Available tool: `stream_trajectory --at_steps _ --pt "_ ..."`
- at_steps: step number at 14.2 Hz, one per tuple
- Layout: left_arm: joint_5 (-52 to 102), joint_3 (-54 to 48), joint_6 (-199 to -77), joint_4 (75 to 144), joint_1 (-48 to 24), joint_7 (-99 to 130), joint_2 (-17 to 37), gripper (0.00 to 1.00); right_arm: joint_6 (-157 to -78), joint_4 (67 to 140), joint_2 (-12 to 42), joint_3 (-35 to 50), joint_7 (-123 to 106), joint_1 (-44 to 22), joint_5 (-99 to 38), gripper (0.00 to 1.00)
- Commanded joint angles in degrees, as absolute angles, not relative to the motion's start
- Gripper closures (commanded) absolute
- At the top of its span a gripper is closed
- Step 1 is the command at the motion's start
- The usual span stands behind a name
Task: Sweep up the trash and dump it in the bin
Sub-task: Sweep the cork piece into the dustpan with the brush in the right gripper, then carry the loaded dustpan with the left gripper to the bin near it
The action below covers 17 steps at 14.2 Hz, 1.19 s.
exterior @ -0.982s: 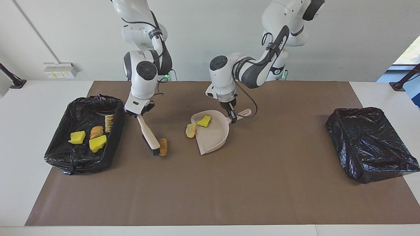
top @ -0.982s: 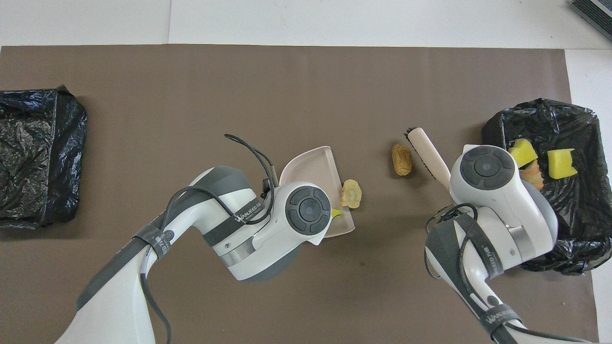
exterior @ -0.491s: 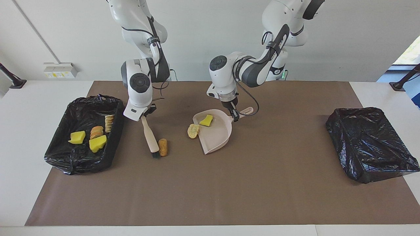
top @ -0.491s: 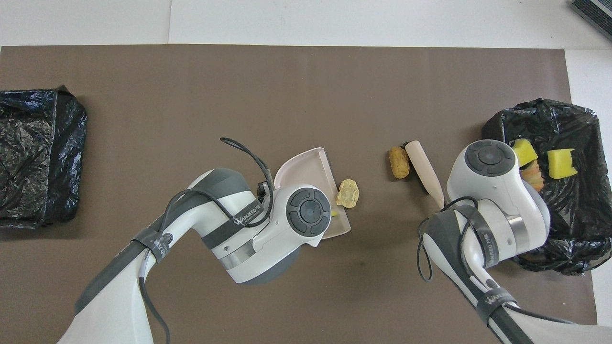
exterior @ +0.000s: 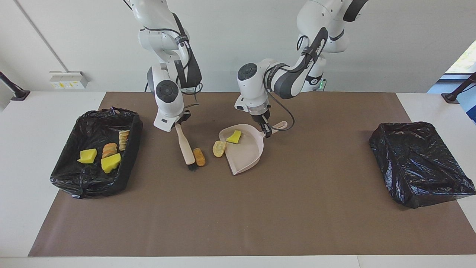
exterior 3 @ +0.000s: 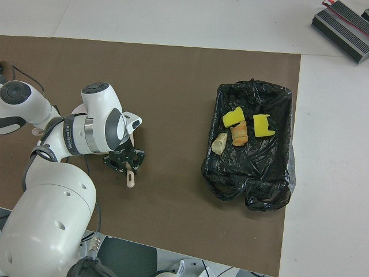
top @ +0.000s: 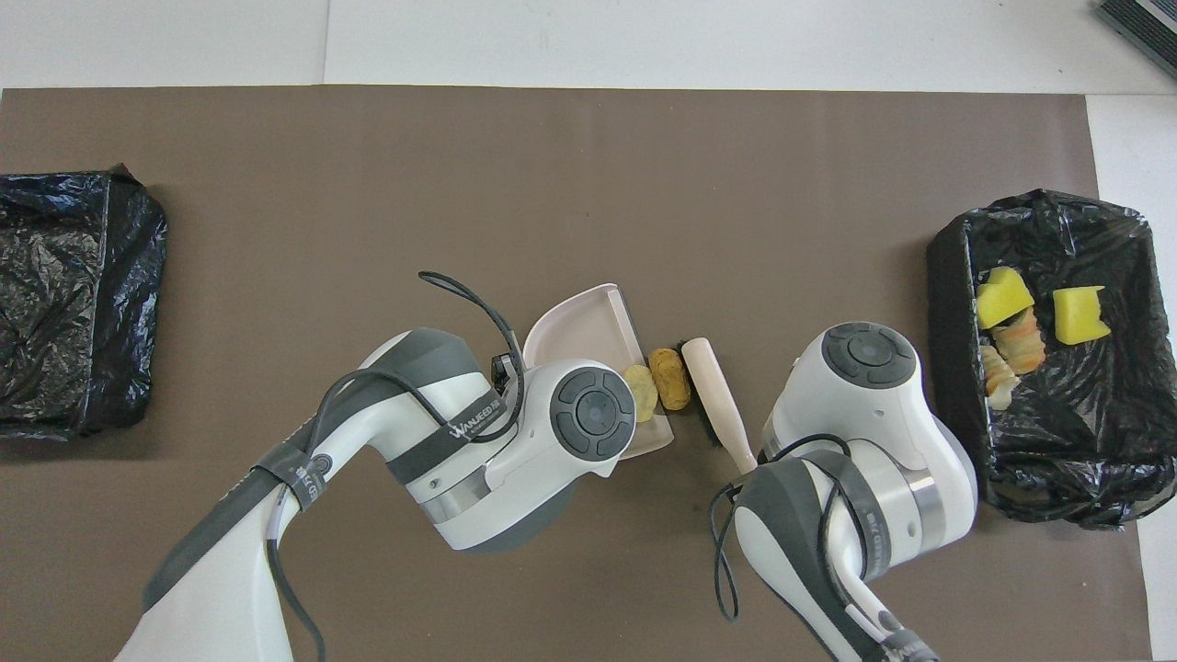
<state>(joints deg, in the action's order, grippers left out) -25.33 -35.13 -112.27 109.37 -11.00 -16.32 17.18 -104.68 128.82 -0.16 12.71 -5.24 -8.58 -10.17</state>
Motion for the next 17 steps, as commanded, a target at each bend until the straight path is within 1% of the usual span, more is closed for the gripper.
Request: stream_trajectory --at_steps 1,3,6,8,10,13,17 --pt "-25.14 -34.80 -112.24 111.62 -11.07 -15.47 15.29 1.00 -104.06 130.17 -2.20 12.74 -2.04 -10.10 -16.42 1.00" --pt "-24.96 -34.80 -112.50 111.62 -10.99 -15.56 15.38 1.00 -104.06 130.08 -2.46 12.74 0.34 -11.77 -20.81 1.00" --pt "-24.61 -34.80 -115.39 111.62 -10.99 -16.08 15.64 1.00 -104.06 129.73 -2.46 12.57 2.81 -12.39 -21.01 1.00" --pt "-24.61 -34.72 -117.24 111.62 -10.81 -16.52 15.82 1.00 -103.10 129.20 -2.20 12.39 2.37 -12.30 -18.47 1.00" --pt "-24.61 -34.63 -117.60 111.62 -10.02 -18.27 16.00 1.00 -102.75 127.63 -1.85 12.48 2.55 -12.13 -10.68 1.00" --pt "-24.00 -34.02 -118.91 111.62 -9.23 -25.47 16.00 1.00 -101.52 126.04 -1.67 12.31 3.08 -11.87 -5.29 1.00" --pt "-22.94 -32.44 -119.53 111.62 -8.88 -30.91 15.47 1.00 -94.15 120.95 -1.84 12.04 3.69 -9.32 -3.17 1.00"
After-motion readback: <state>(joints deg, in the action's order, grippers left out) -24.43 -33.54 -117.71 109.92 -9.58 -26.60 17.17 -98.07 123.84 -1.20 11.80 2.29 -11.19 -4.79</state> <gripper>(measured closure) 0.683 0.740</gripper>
